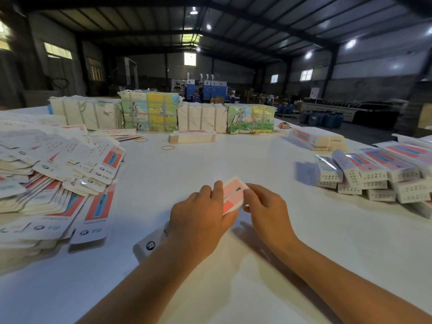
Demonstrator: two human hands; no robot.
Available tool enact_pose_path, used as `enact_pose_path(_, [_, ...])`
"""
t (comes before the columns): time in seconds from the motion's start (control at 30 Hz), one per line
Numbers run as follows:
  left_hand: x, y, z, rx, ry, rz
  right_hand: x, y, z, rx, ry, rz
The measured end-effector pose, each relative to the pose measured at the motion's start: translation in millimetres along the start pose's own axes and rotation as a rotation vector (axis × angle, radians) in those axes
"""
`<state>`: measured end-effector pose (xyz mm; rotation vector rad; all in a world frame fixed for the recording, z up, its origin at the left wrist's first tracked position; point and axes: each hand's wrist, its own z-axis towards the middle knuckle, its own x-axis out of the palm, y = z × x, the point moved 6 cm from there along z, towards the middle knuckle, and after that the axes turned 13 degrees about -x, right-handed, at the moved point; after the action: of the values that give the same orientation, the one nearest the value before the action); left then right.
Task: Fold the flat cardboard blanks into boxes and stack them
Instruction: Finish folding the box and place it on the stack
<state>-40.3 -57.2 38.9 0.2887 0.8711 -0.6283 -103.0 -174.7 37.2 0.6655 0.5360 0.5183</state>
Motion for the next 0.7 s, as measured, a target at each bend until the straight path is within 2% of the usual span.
enact_pose_path(0.17, [-2, 4, 0, 0.015, -0.009, 0.052, 7, 7, -6, -0.063, 0.05, -0.029])
enact_pose_path(0.4, [-17, 13, 2, 0.059, 0.059, -0.034, 10, 6, 0, -0.095, 0.266, -0.014])
enact_pose_path(0.5, [-31, 9, -3, 0.168, -0.035, -0.191, 14, 13, 0, -0.34, 0.459, -0.18])
enact_pose_path(0.57, [-31, 10, -6, 0.233, -0.109, -0.2, 16, 6, -3, -0.446, 0.535, -0.277])
enact_pose_path(0.7, [-33, 10, -6, 0.206, -0.097, -0.147, 15, 1, 1, -0.48, 0.477, -0.336])
